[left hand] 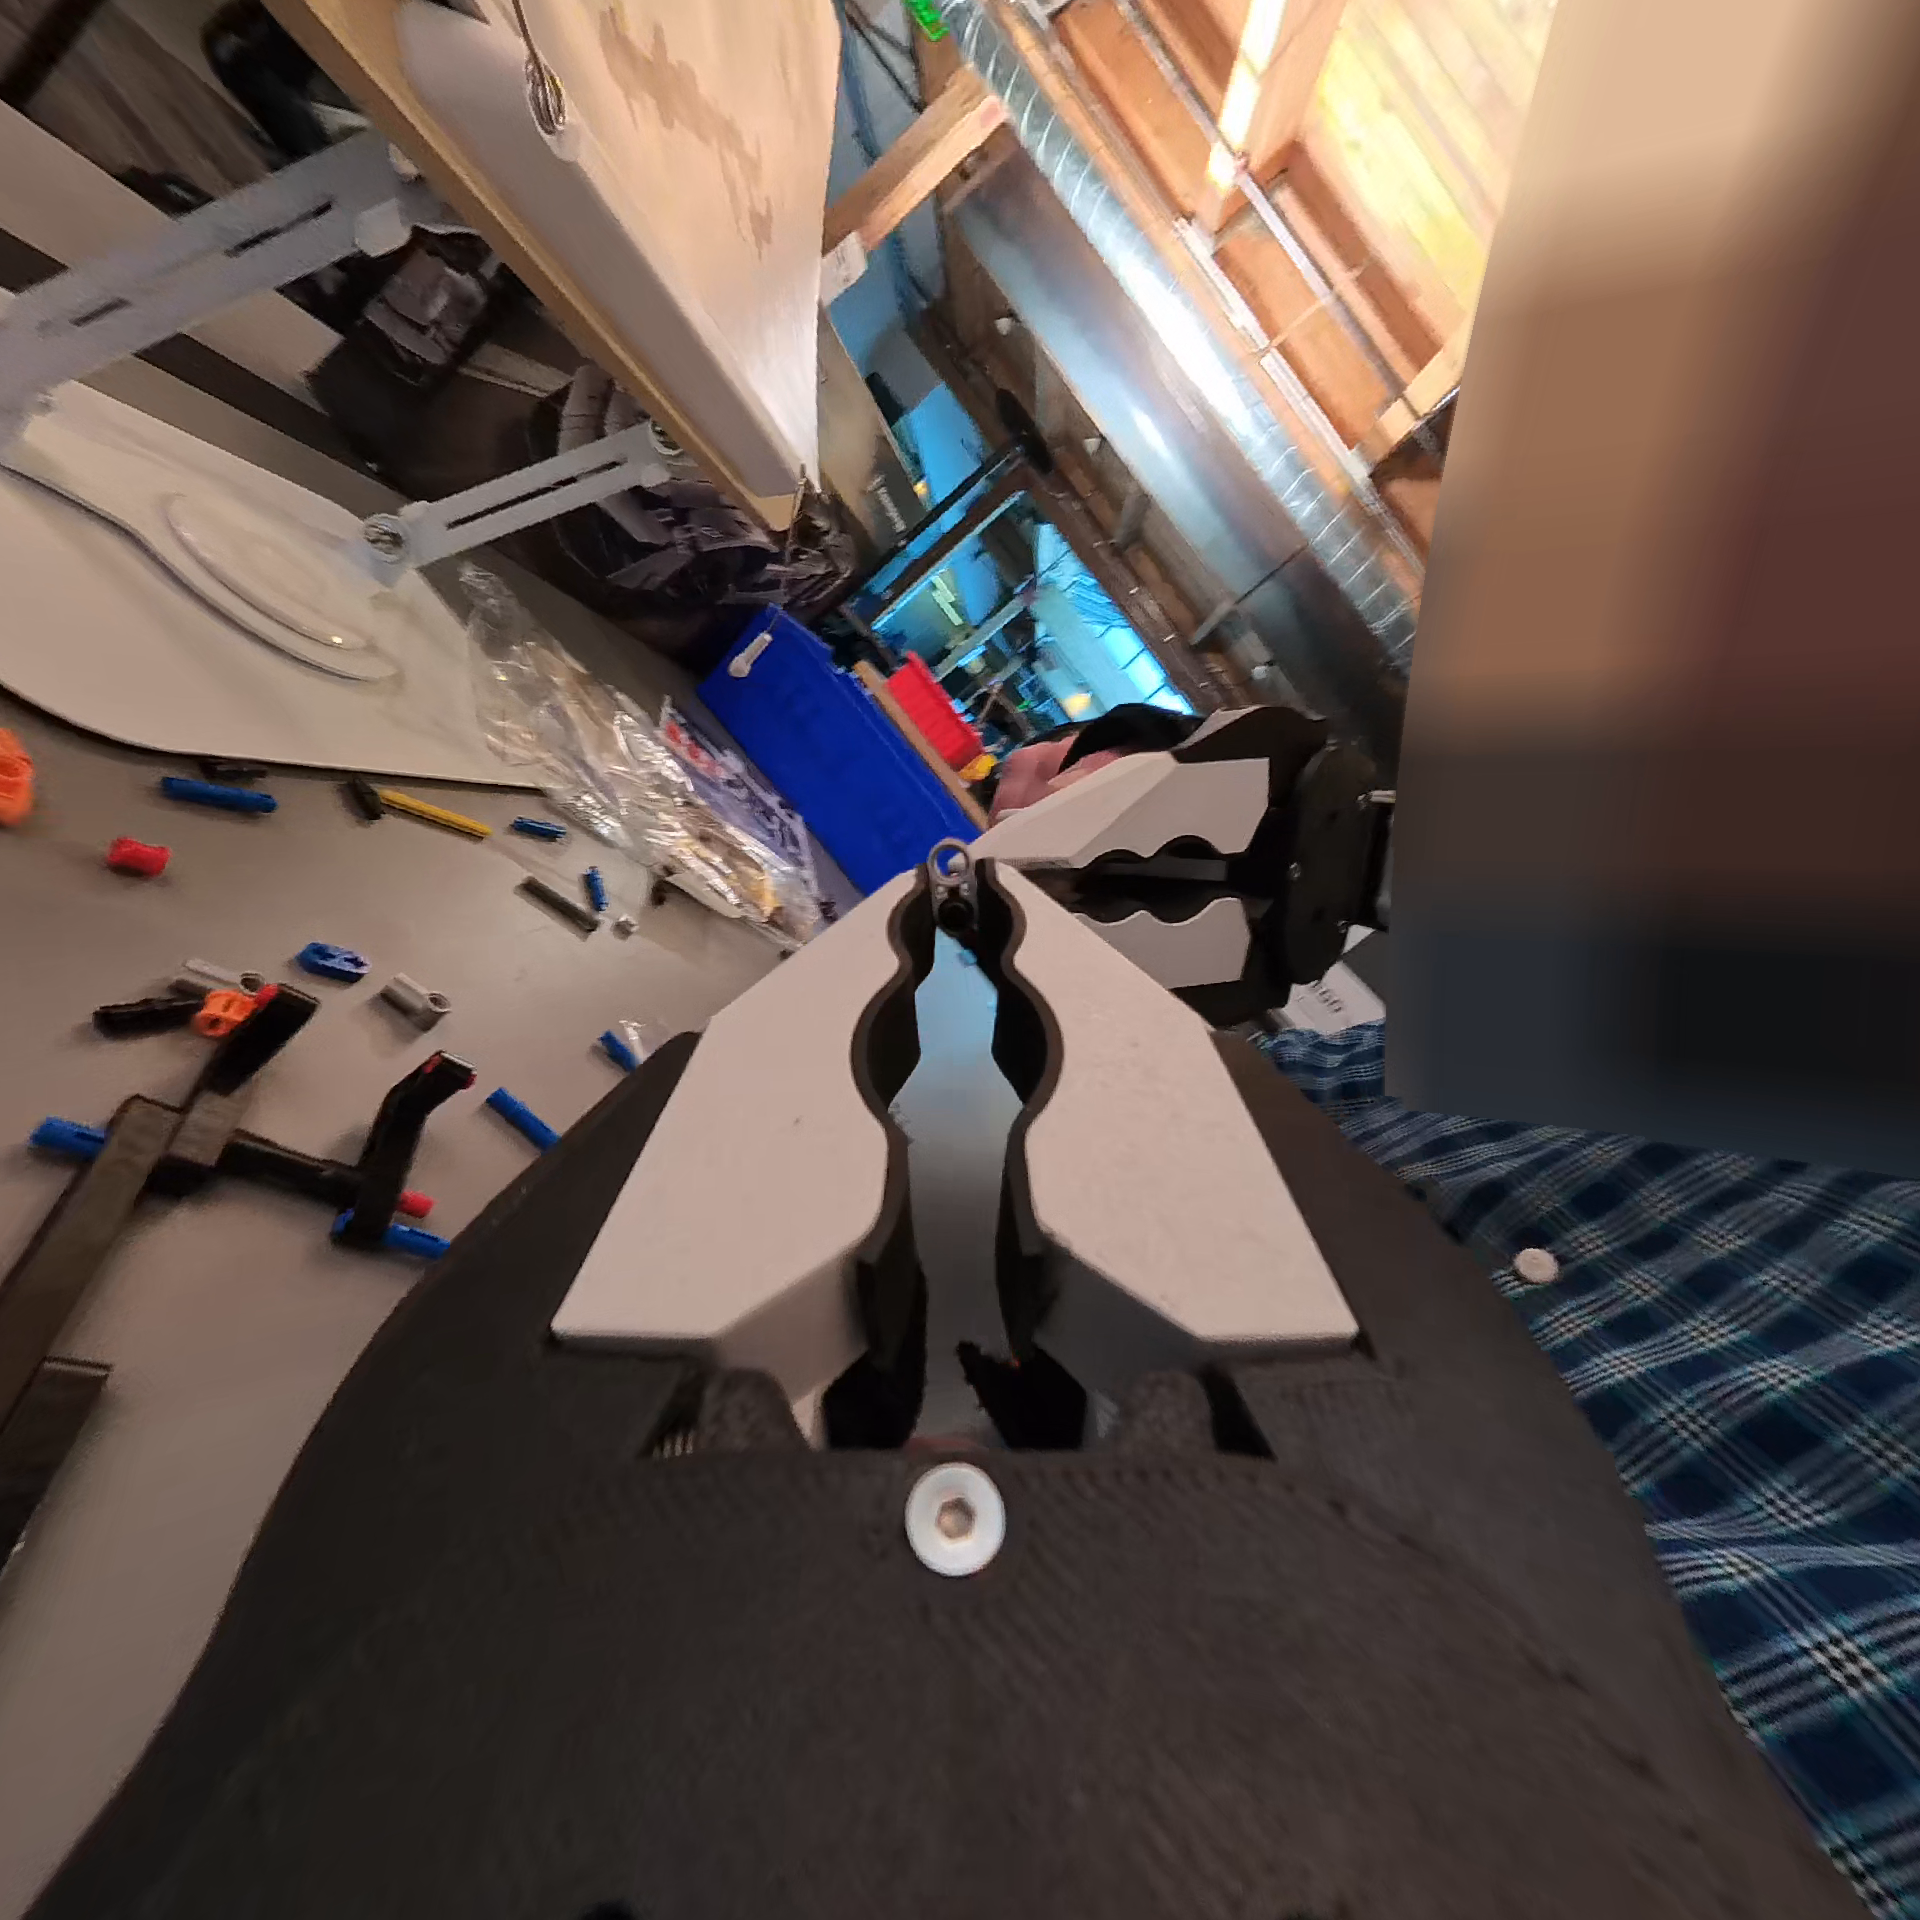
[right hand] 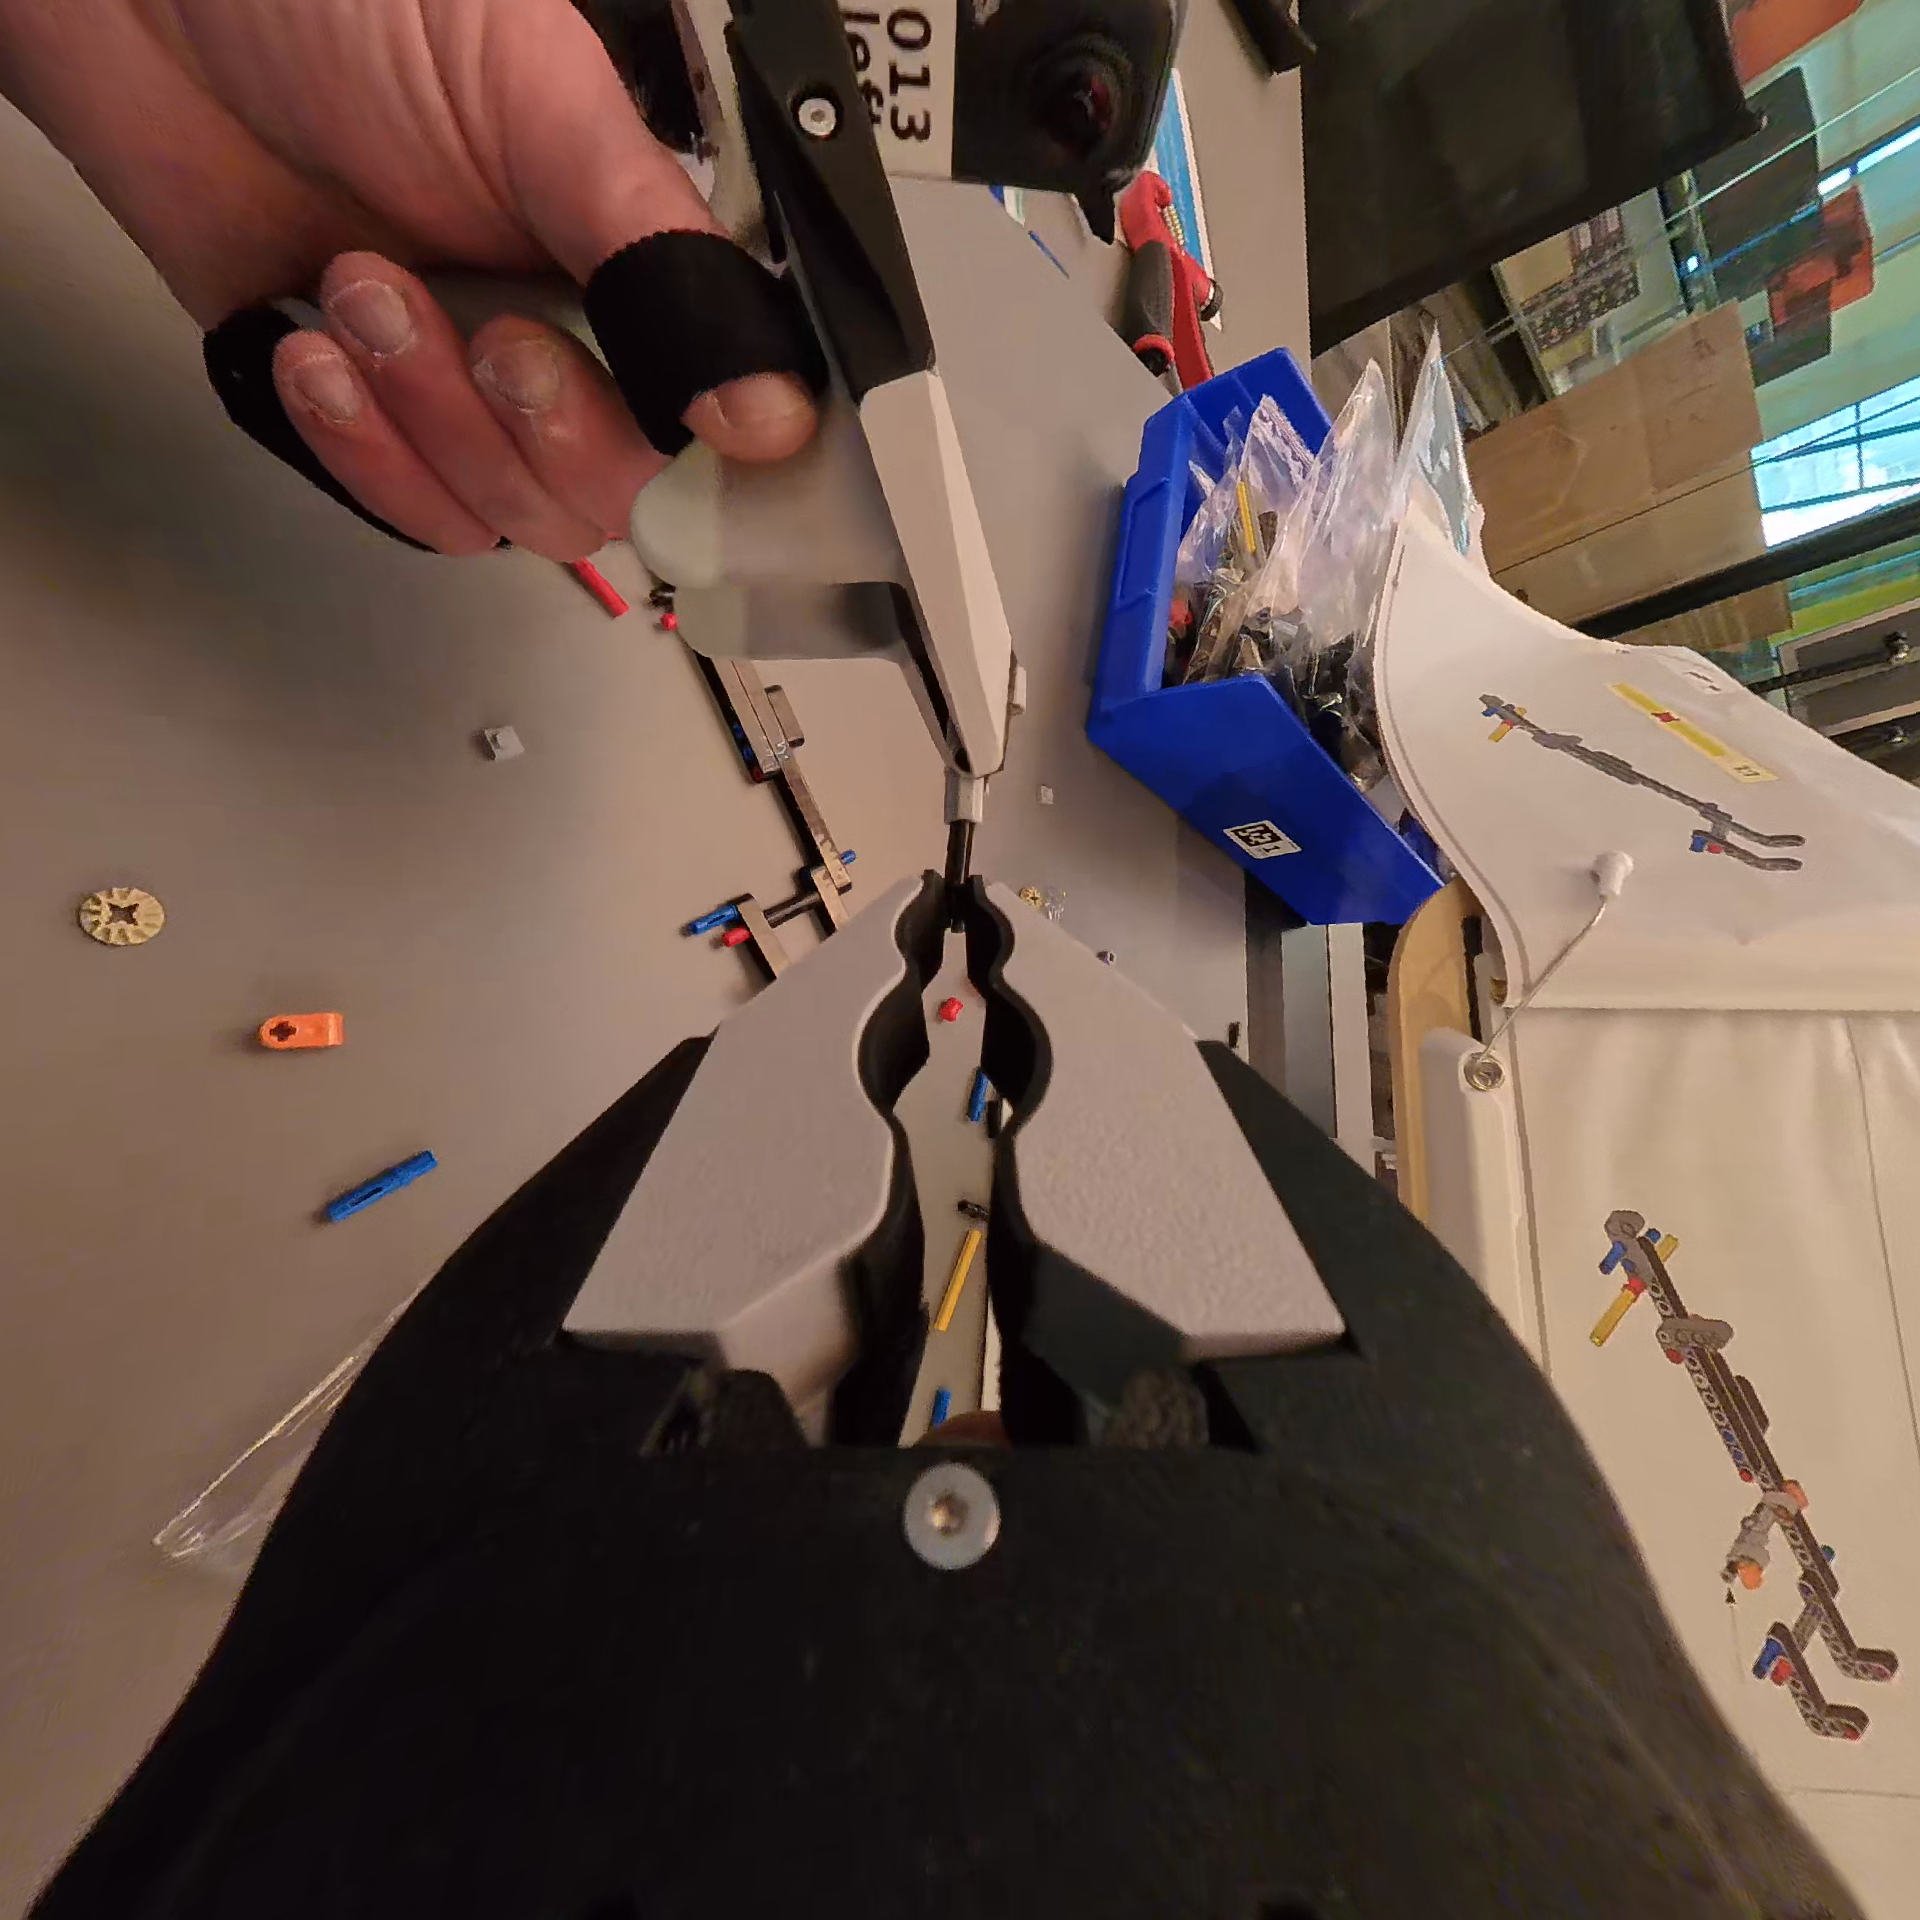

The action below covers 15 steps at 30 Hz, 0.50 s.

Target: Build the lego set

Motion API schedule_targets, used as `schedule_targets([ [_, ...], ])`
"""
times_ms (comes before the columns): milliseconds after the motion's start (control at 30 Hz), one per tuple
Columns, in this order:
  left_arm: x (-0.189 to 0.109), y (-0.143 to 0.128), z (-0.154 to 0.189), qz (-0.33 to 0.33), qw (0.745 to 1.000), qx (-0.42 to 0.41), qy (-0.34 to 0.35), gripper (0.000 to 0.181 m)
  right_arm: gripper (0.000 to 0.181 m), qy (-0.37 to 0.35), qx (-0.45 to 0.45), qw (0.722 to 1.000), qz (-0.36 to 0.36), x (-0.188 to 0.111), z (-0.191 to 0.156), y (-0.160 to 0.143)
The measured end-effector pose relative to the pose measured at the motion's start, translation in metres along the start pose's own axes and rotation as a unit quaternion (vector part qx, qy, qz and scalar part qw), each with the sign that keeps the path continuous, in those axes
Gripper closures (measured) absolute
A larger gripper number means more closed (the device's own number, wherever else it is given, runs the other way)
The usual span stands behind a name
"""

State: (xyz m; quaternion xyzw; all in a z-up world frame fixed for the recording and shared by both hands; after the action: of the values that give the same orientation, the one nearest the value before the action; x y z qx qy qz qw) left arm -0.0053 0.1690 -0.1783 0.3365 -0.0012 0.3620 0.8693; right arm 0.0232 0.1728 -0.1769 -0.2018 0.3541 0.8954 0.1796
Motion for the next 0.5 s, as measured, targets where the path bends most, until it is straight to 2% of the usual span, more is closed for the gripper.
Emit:
schedule_targets([
  [33, 0.0002, -0.0004, 0.0001, -0.003, 1.0, 0.005, 0.003, 0.176, 0.181, 0.001, 0.001, 1.0, -0.001, 0.0, -0.0003, -0.0003],
  [400, 0.0002, -0.0025, -0.0012, -0.008, 1.0, 0.013, 0.013, 0.176, 0.18, 0.002, 0.009, 1.0, 0.0, 0.0024, -0.0023, -0.0014],
  [500, 0.0004, -0.0007, -0.0007, -0.008, 1.0, 0.009, 0.01, 0.176, 0.18, 0.01, 0.045, 0.999, 0.015, 0.0021, -0.0006, -0.0009],
])
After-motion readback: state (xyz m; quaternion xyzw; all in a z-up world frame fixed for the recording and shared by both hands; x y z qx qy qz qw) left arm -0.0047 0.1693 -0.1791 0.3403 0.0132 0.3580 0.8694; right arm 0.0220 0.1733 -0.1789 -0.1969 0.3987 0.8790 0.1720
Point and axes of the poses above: each gripper's, where its closed fingertips meet, x out along the fingers, y out of its top, z = x × y across the jaws, the point moved 1 cm from there along -x, back along the fingers, and after that the axes turned 6 degrees about z, right-handed, at the moved point
